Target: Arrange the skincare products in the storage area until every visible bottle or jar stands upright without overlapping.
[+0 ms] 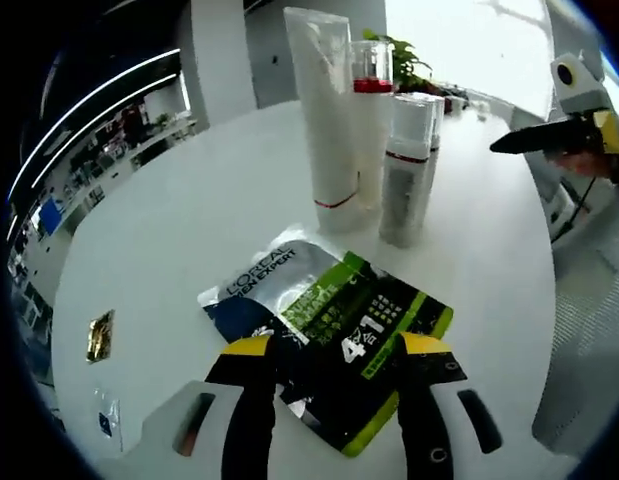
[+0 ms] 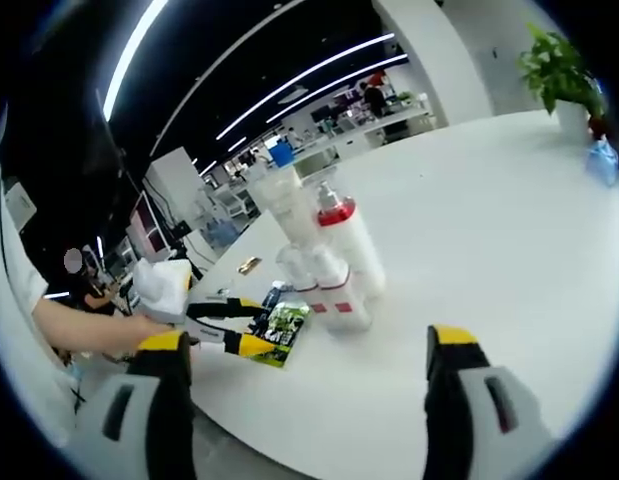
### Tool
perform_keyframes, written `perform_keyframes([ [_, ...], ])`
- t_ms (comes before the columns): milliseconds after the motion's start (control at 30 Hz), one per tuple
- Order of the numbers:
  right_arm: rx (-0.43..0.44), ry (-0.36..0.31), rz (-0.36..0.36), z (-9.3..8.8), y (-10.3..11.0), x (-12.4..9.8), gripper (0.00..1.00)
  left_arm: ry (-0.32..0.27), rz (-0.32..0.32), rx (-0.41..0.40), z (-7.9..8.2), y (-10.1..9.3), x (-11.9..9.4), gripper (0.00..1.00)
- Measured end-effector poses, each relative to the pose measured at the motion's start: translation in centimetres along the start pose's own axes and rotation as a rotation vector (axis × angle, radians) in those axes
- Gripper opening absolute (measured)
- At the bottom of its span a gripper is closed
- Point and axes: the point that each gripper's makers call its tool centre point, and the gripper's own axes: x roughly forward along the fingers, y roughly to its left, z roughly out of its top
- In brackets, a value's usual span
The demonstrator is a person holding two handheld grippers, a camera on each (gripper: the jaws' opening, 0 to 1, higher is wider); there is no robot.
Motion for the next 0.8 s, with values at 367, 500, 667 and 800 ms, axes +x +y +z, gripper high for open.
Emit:
perform_keyframes([
  [367, 0.003, -0.004, -0.002, 0.05, -0.08, 0.01, 0.99, -0.001, 0.012, -0.027, 0.10, -0.01, 0.15, 0.46],
  [500, 0.003, -0.005, -0.003, 0.05, -0.10, 0.01, 0.99, 0.000, 0.011, -0.021, 0.11, -0.03, 0.19, 0.46],
  [667, 0.001, -0.007, -0.004, 0.14, -0.08, -0.04, 0.99, -0.003, 0.010, -0.009, 0.20, -0.20, 0.15, 0.45],
  [800, -0.001, -0.012, -0.007, 0.25, -0.07, -0.12, 0.98, 0.004, 0.009, -0.002, 0.23, -0.33, 0.07, 0.46],
])
